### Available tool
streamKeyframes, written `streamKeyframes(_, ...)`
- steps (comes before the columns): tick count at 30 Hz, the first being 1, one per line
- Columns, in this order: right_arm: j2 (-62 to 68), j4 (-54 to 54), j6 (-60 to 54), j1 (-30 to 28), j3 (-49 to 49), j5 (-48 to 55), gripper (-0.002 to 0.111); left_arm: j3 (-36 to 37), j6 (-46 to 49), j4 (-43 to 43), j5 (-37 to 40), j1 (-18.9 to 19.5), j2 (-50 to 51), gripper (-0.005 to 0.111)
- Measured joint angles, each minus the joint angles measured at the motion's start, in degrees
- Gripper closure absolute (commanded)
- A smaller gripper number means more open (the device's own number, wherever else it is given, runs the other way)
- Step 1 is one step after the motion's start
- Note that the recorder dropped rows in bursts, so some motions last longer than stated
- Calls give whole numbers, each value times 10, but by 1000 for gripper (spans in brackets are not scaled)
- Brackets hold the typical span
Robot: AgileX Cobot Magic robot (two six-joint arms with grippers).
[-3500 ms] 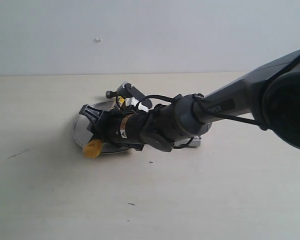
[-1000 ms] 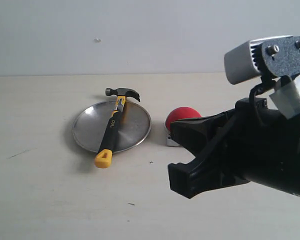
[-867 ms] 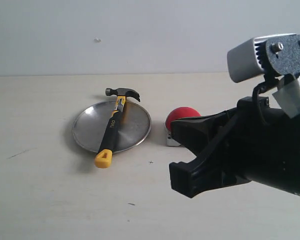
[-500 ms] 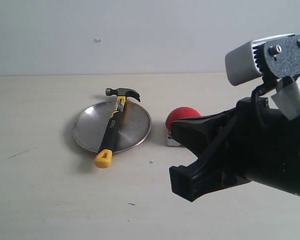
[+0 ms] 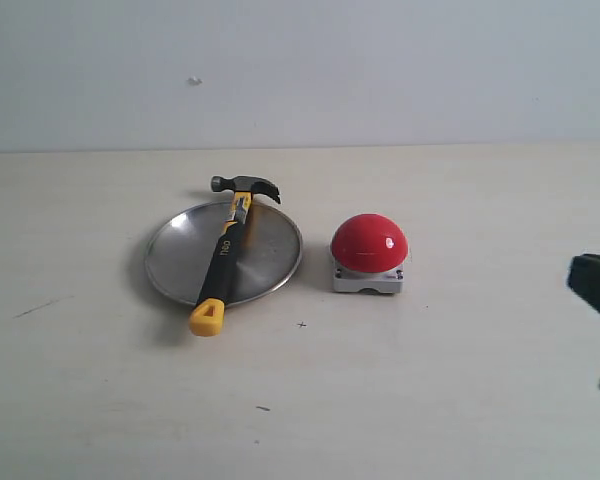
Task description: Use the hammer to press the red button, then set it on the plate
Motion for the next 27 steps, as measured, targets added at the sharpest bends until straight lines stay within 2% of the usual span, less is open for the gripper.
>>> streamKeyframes(8,-292,-1,0,-165,124,-42,108,0,0,0,0,0,0,107)
streamKeyframes(19,-309,23,-30,-170,124,-87,108,0,0,0,0,0,0,107)
streamKeyframes(20,-309,56,-72,-170,124,-88,108,0,0,0,0,0,0,107)
streamKeyframes(21,-309,196,-208,-170,124,-88,108,0,0,0,0,0,0,107)
streamKeyframes(22,-309,277,-302,-170,124,-88,108,0,0,0,0,0,0,107)
streamKeyframes(23,-309,410,-463,-170,124,-89,108,0,0,0,0,0,0,107)
streamKeyframes(25,-309,516,-590,-170,124,-89,108,0,0,0,0,0,0,107)
streamKeyframes(27,-309,562,-652,-170,124,-89,108,0,0,0,0,0,0,107)
